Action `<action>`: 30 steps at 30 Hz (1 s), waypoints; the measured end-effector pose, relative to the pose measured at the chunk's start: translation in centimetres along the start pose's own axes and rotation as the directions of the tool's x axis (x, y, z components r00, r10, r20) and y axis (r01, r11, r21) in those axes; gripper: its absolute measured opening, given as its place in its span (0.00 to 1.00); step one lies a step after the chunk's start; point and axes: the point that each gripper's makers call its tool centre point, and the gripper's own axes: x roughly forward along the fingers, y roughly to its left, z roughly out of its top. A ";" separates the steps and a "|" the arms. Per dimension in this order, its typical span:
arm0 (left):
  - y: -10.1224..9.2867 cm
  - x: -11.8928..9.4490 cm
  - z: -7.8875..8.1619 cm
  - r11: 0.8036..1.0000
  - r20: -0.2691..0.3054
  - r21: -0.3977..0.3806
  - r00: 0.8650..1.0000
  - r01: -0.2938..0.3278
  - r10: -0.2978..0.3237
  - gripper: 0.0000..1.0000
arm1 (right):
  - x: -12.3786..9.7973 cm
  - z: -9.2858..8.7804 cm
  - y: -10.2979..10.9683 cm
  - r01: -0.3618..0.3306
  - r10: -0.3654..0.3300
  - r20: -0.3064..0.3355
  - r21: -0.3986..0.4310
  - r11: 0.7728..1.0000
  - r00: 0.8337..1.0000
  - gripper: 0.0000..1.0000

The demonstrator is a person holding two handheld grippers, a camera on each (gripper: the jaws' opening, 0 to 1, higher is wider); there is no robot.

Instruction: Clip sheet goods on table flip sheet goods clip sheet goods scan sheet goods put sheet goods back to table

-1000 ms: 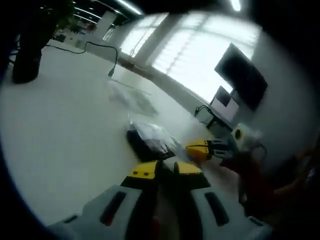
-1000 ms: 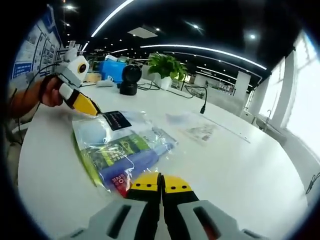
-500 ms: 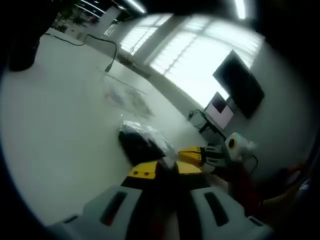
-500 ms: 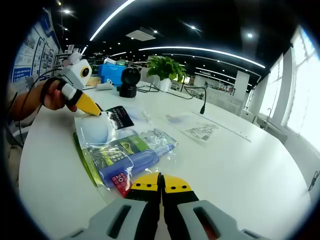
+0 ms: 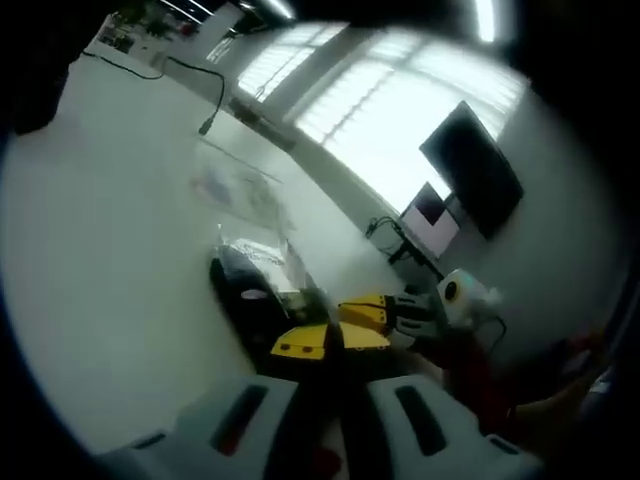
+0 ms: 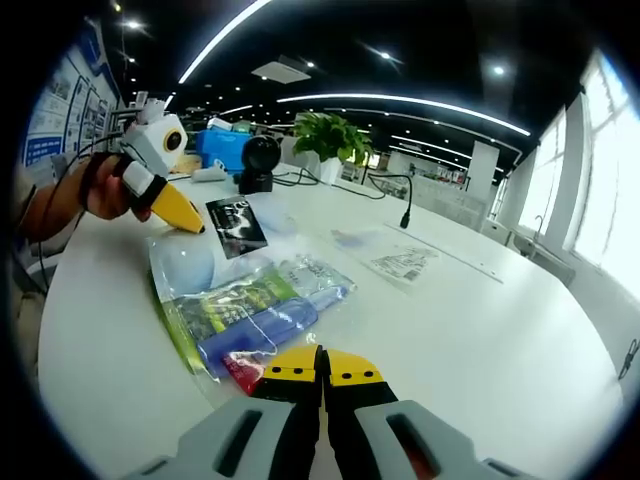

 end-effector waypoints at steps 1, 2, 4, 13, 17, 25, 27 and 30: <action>-0.1 0.0 0.1 1.000 0.001 0.002 1.000 0.001 -0.001 0.00 | 0.0 0.0 0.0 -0.001 0.001 0.001 0.001 1.000 1.000 0.00; -0.2 0.0 0.2 1.000 0.003 0.001 1.000 0.003 -0.003 0.00 | 0.0 0.0 0.0 -0.001 0.001 0.002 0.003 1.000 1.000 0.00; -0.5 0.1 0.4 1.000 0.008 -0.013 1.000 0.007 -0.007 0.00 | 0.0 0.0 0.0 -0.003 0.003 0.004 0.004 1.000 1.000 0.00; -2.8 0.7 2.0 0.997 0.039 -0.054 0.998 0.057 -0.055 0.00 | 0.1 0.1 0.0 -0.018 0.018 0.015 -0.017 1.000 1.000 0.00; -3.3 1.1 2.3 0.997 0.039 -0.049 0.998 0.060 -0.058 0.00 | 0.1 0.0 0.0 -0.019 0.019 0.021 -0.011 1.000 1.000 0.00; -4.4 1.7 3.1 0.993 0.055 -0.083 0.995 0.089 -0.084 0.00 | -0.1 0.2 -0.3 -0.029 0.027 0.050 0.047 0.998 0.998 0.00; -4.7 1.8 3.4 0.991 0.064 -0.092 0.994 0.094 -0.089 0.00 | -0.2 0.3 -0.3 -0.029 0.025 0.062 0.061 0.998 0.998 0.00; -5.3 2.1 3.8 0.990 0.073 -0.102 0.993 0.102 -0.094 0.00 | -0.2 0.2 -0.4 -0.023 0.019 0.060 0.066 0.998 0.998 0.00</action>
